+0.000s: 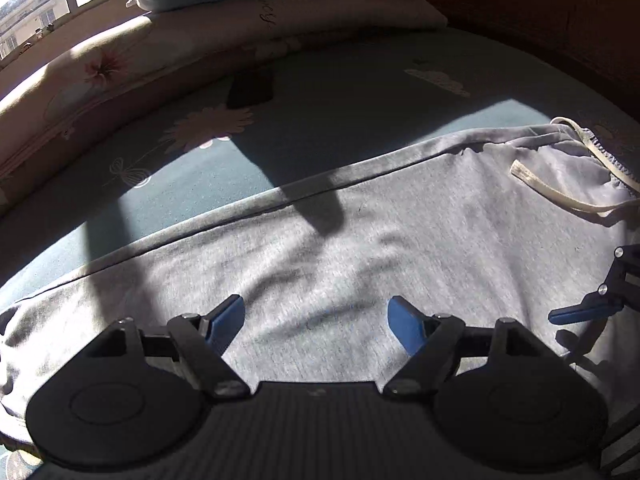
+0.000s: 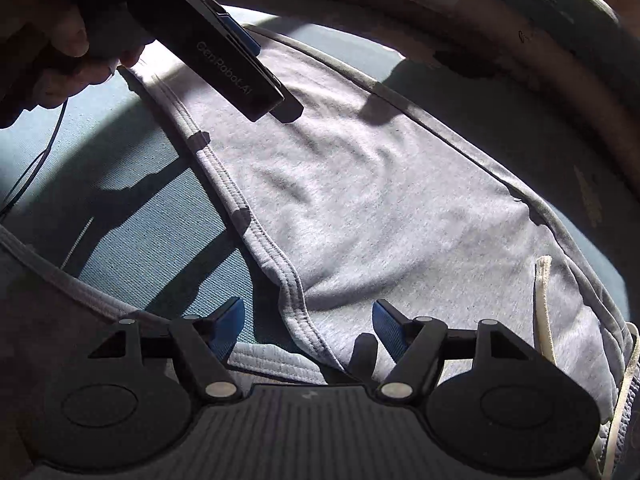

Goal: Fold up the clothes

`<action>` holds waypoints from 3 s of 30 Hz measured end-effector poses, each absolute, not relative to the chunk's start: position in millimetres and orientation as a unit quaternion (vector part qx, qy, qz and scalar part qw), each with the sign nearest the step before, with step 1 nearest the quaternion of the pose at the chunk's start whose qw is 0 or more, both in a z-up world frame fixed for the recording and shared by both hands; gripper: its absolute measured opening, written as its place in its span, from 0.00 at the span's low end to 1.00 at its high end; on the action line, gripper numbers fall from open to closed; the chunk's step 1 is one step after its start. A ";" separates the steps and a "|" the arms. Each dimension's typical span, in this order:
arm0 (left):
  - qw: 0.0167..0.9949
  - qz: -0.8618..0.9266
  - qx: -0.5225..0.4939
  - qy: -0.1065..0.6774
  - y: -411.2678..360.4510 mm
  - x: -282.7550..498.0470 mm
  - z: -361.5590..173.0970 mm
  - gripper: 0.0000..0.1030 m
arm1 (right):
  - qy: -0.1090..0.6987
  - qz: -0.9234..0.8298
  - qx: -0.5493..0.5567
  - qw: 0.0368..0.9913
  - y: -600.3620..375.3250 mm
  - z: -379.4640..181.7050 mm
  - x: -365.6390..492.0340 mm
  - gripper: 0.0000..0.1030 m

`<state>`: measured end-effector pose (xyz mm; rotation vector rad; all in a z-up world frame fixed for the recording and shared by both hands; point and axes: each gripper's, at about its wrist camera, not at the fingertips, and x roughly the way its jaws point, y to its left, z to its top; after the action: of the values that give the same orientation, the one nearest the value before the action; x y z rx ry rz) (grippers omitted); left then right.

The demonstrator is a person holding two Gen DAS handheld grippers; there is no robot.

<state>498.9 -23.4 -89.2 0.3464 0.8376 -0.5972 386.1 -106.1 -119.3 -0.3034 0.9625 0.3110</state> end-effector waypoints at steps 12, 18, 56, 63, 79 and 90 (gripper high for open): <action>0.773 -0.450 0.069 0.441 -83.4 457.2 -113.7 0.76 | 0.500 -0.015 -0.062 0.864 -221.1 -102.9 361.3 0.74; 0.756 -0.395 0.130 0.506 -44.7 458.6 -126.1 0.77 | 0.502 -0.058 -0.013 0.863 -256.8 -105.1 349.8 0.74; 0.820 -0.244 0.186 0.483 -10.3 513.1 -137.7 0.79 | 0.499 -0.088 0.033 0.861 -339.2 -138.9 484.5 0.77; 0.826 -0.243 0.172 0.478 -1.3 518.7 -133.4 0.79 | 0.478 -0.086 0.151 0.861 -382.0 -136.4 492.3 0.86; 0.826 -0.236 0.175 0.482 11.0 519.1 -133.7 0.79 | 0.454 -0.117 0.165 0.868 -407.0 -92.3 439.9 0.77; 0.830 -0.236 0.170 0.477 14.5 517.8 -134.3 0.79 | 0.497 -0.155 0.106 0.847 -457.5 -104.9 495.2 0.07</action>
<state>517.8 14.5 -134.3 0.3599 1.0122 -0.4998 495.2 -457.5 -104.9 0.2245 1.0470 -0.3262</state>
